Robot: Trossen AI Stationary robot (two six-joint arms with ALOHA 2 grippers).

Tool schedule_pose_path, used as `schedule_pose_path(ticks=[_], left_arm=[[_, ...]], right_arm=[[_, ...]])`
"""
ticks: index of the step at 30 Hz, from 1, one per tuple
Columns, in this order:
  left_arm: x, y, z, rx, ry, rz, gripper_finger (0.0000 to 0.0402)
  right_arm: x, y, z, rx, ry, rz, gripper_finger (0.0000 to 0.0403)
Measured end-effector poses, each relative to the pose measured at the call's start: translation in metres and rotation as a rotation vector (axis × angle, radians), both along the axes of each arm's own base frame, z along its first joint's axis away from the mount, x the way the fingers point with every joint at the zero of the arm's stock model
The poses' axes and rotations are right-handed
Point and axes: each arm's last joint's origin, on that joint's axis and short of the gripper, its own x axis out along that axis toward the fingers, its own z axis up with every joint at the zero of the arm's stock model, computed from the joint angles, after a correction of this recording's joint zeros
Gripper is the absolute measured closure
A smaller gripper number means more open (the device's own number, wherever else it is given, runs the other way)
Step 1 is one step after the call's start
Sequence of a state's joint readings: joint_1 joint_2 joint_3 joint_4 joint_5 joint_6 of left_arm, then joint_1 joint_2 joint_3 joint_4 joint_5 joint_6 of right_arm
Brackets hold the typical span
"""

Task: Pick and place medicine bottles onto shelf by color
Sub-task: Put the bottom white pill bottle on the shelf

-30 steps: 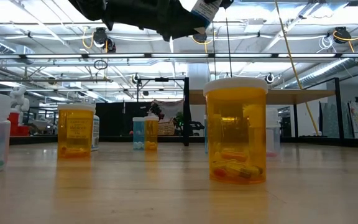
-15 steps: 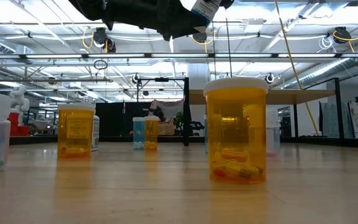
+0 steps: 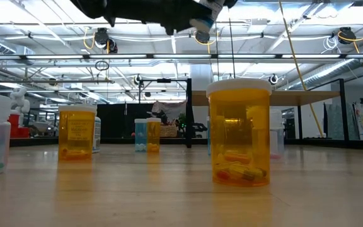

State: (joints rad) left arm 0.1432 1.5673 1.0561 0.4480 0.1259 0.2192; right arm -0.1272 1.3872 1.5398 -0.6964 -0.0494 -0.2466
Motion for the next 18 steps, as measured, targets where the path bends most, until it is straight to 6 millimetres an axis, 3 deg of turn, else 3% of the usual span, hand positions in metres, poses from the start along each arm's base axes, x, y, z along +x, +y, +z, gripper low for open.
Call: schedule_pose_path(ticks=[8,18], left_arm=[[0.0001,-0.0001,-0.0018,0.006,0.018,-0.005,0.0166],[-0.0002,0.0012,-0.0027,0.023,0.027,-0.003,0.0235]], right_arm=[[0.0001,-0.0001,0.0003,0.000,-0.005,0.001,0.0227],[0.0006,-0.0002,0.0010,0.018,-0.015,-0.013,0.0222]])
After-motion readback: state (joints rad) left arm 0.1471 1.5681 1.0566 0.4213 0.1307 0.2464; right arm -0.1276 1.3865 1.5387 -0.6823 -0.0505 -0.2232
